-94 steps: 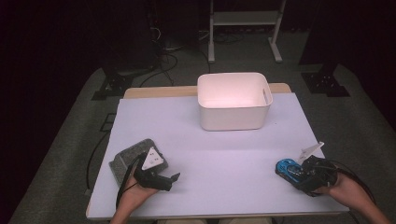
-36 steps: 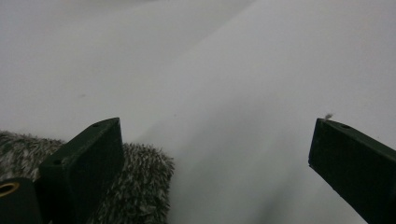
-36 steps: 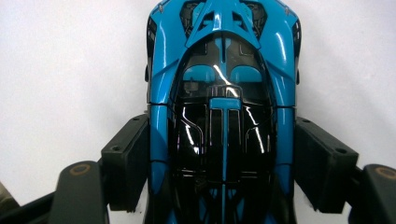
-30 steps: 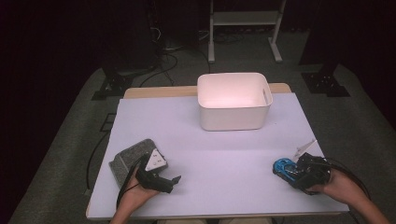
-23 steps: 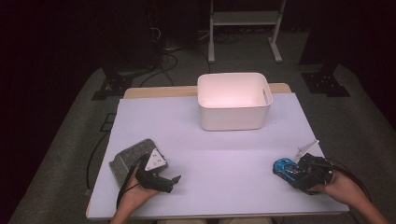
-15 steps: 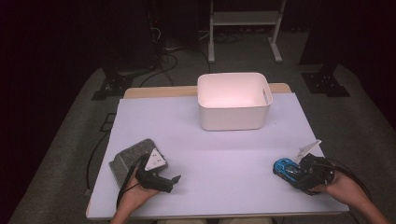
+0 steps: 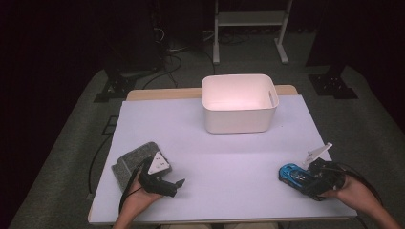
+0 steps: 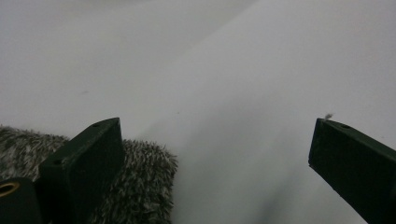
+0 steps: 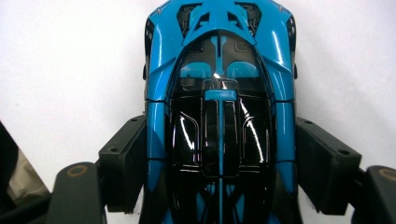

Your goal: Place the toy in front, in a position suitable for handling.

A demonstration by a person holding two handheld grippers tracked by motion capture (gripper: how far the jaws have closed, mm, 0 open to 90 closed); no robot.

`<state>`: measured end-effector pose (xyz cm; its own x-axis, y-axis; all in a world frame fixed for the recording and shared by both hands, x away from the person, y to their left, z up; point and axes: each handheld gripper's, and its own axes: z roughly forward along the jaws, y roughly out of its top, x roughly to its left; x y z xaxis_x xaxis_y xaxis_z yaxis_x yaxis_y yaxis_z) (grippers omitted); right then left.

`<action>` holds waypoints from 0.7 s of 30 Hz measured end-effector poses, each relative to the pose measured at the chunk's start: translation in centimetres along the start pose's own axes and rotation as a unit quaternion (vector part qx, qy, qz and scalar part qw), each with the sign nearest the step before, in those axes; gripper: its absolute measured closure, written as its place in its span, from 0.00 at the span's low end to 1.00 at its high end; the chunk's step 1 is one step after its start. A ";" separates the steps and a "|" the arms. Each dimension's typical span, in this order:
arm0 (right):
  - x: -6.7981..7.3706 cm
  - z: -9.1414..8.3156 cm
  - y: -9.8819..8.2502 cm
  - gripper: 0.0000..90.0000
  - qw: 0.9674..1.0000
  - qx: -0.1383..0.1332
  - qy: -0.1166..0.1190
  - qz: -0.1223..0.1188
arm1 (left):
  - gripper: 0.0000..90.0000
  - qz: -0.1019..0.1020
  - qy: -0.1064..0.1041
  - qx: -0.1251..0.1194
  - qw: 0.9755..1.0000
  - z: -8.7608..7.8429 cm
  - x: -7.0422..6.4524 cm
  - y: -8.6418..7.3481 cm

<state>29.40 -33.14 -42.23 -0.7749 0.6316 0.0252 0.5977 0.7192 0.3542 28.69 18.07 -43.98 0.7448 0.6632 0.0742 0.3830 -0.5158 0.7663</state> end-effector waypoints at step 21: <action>5.9 -4.4 10.1 0.28 0.987 -0.096 0.045 -0.125 | 0.03 -0.015 0.014 -0.019 1.000 -1.2 1.0 -0.1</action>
<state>30.00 -23.44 -34.39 -0.9135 0.4068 -0.0055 0.3424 0.7761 0.5295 28.75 19.41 -43.19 0.7176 0.6931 0.0689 0.3828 -0.4751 0.7923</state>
